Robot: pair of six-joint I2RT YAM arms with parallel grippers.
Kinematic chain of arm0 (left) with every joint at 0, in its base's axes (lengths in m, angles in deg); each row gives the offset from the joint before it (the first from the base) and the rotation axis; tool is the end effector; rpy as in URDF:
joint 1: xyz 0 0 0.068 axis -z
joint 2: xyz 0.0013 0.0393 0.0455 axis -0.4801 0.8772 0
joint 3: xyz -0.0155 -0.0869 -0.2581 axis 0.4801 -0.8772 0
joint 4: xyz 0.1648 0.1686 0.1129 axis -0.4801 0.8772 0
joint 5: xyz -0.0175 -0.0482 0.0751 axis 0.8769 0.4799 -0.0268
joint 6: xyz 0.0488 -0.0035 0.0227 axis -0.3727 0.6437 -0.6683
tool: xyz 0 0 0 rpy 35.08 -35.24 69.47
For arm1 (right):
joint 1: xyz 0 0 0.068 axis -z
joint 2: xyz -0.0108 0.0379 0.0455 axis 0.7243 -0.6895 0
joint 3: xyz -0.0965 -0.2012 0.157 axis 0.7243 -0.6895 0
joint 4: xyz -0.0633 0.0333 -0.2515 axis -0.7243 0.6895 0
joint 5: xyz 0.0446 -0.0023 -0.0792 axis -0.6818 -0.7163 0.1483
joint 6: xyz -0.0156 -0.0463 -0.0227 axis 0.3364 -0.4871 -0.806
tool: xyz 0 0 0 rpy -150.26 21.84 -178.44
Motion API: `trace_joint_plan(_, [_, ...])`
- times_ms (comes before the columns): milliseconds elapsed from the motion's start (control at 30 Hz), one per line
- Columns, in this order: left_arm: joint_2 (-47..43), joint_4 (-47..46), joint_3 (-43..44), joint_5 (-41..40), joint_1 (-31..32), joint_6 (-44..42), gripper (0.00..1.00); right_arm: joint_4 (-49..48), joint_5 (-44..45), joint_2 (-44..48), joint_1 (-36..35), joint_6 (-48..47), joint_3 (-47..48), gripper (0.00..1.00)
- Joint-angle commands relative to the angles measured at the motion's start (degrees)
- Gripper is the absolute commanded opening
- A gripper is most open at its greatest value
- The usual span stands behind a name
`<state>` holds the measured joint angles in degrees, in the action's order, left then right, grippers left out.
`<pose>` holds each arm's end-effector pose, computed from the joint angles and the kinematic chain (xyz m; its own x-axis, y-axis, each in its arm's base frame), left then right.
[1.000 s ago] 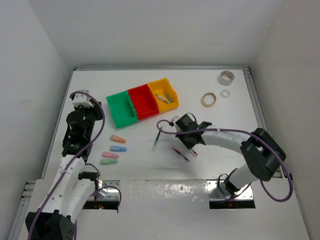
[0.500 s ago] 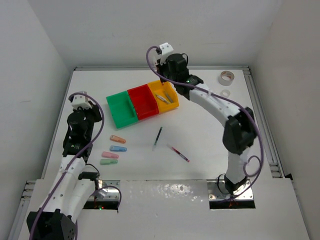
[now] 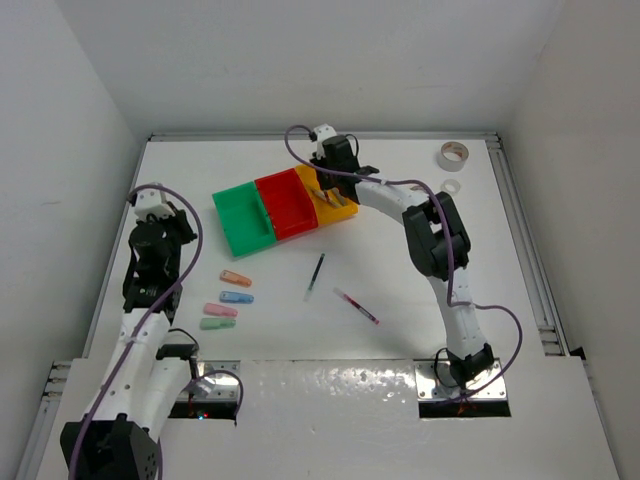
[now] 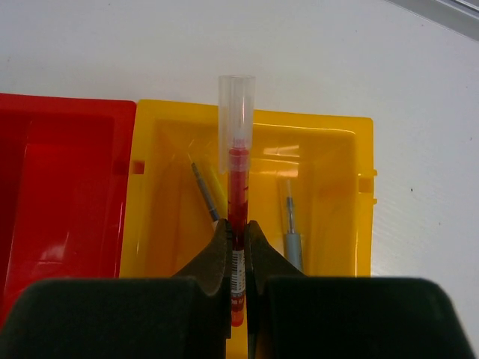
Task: Sort the stationery into containers
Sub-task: Place the pen in the storage box, then pick up the pen from the center of the board.
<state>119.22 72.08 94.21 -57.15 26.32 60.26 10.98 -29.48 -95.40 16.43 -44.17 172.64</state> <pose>0.1814 0.0131 0.2784 -0.1234 -0.1312 -0.9836 -0.2148 0.9712 -0.1026 0.4607 0.2616 0.1771 -0.5243 -0.1174 -0.8434 -0.3413 0.9364 0.0818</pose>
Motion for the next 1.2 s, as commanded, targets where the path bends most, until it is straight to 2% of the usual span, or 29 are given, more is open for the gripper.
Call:
trace_joint_plan(0, [0.5,-3.0,-0.3,-1.3,-1.2,-0.8,0.12,-4.4,-0.4,1.6,0.0,0.9,-0.1,0.0])
trace_joint_plan(500, [1.3,-6.1,-1.4,-1.3,-2.3,-1.5,0.12,-6.4,1.0,7.4,0.0,2.0,-9.2,0.0])
trace_joint_plan(533, [1.2,-6.2,-1.4,-1.3,-2.3,-1.6,0.12,-6.1,1.0,7.2,0.0,1.9,-8.8,0.03])
trace_joint_plan(567, [1.1,-6.3,-1.3,-1.4,-2.3,-1.8,0.12,-5.6,0.9,7.0,0.0,1.7,-8.4,0.1])
trace_joint_plan(600, [1.0,-6.5,-1.3,-1.4,-2.3,-2.0,0.12,-5.2,0.7,6.7,0.0,1.5,-7.9,0.3])
trace_joint_plan(700, [0.9,-6.7,-1.1,-1.6,-2.3,-2.6,0.12,-3.9,-1.1,7.7,0.0,0.5,-5.7,0.49])
trace_joint_plan(800, [0.8,-6.8,-1.1,-1.4,-2.3,-2.5,0.12,-3.4,-3.6,9.5,0.0,-0.9,-3.9,0.55])
trace_joint_plan(900, [0.4,-6.8,-1.2,-0.7,-2.3,-2.1,0.12,-1.5,-5.1,13.1,0.0,-1.5,-3.2,0.51])
trace_joint_plan(967, [0.2,-6.9,-1.2,-0.7,-2.3,-2.1,0.12,0.7,-5.6,18.6,0.0,-2.8,-5.5,0.25])
trace_joint_plan(1033, [-0.4,-6.7,-1.3,-0.9,-2.3,-2.0,0.12,5.4,-10.8,23.0,-0.8,-6.9,-12.3,0.03])
trace_joint_plan(1100, [-1.2,-6.6,-1.5,-1.4,-2.3,-2.0,0.12,11.9,-11.4,29.0,-2.4,-11.4,-21.1,0.02])
trace_joint_plan(1133, [-1.3,-6.5,-1.9,-1.6,-2.2,-1.7,0.13,14.2,-10.9,30.5,-4.8,-13.3,-24.3,0.08])
trace_joint_plan(1167, [-1.7,-6.4,-2.0,-1.6,-2.4,-1.4,0.13,16.7,-10.1,33.2,-6.0,-16.1,-26.8,0.29])
